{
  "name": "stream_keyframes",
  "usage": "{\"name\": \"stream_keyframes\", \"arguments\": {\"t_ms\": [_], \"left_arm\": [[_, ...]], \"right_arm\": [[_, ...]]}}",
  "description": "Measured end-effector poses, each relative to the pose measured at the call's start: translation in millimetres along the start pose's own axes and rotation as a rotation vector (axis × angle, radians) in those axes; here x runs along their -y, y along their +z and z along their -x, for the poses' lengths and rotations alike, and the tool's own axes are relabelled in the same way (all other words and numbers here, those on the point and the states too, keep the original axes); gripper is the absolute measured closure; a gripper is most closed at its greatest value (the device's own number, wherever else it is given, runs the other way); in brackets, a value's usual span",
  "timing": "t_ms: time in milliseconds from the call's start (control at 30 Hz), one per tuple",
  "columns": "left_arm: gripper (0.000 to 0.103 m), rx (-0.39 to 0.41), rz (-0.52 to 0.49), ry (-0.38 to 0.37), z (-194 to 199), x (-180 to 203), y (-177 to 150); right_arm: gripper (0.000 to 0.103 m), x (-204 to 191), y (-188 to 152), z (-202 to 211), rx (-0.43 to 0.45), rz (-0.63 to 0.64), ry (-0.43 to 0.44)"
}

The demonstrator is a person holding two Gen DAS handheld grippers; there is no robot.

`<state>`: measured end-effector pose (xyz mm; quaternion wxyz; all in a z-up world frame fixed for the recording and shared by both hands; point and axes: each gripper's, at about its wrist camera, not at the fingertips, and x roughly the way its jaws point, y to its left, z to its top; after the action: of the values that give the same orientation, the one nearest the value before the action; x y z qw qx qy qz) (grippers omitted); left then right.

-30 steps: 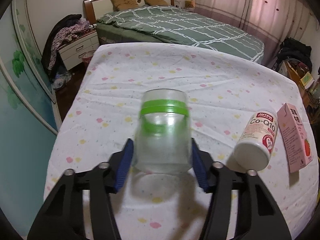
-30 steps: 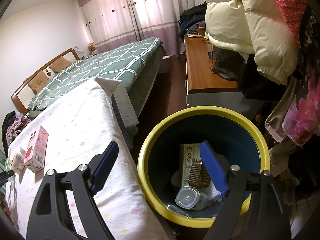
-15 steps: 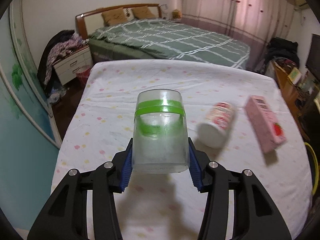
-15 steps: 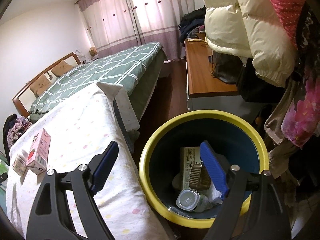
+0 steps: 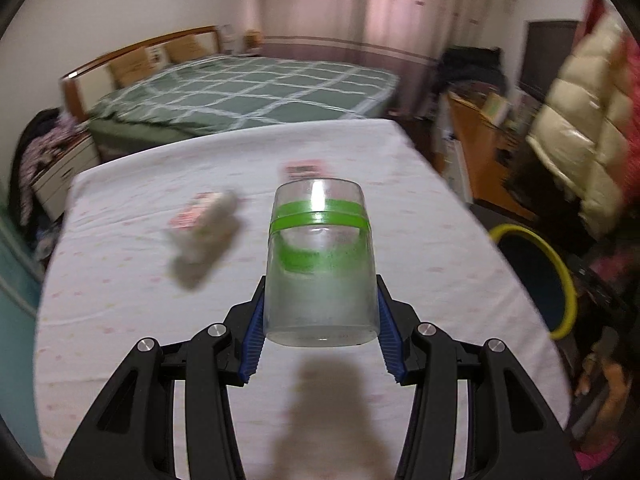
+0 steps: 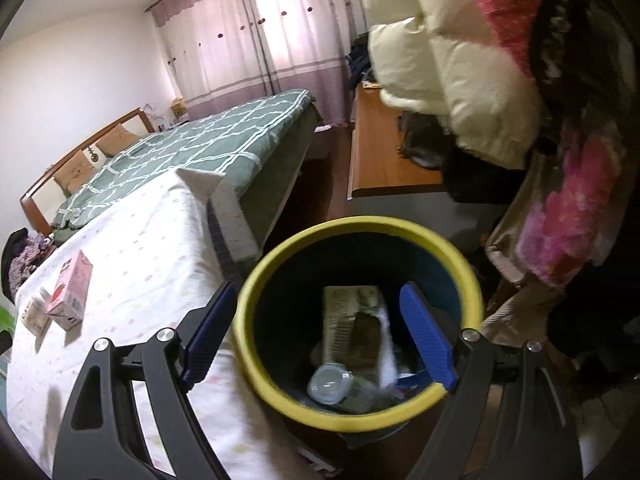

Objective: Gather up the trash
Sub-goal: 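Carry the plastic cup over the bin and open the left gripper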

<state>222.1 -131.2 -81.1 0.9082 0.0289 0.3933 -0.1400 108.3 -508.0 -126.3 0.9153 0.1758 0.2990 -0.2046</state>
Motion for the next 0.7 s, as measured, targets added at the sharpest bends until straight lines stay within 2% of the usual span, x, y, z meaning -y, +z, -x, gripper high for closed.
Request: {"name": "stream_keyframes", "arguments": {"t_ms": [300, 467, 700], "left_arm": [[0.054, -0.033, -0.17, -0.147, -22, 130, 7], [0.054, -0.068, -0.256, -0.191, -46, 195, 9], [0.054, -0.16, -0.333, -0.237, -93, 263, 9]], "right_arm": [[0.024, 50, 5, 15, 0.025, -0.038, -0.026], [0.024, 79, 5, 17, 0.023, -0.062, -0.045], [0.024, 118, 5, 24, 0.03, -0.1, -0.079]]}}
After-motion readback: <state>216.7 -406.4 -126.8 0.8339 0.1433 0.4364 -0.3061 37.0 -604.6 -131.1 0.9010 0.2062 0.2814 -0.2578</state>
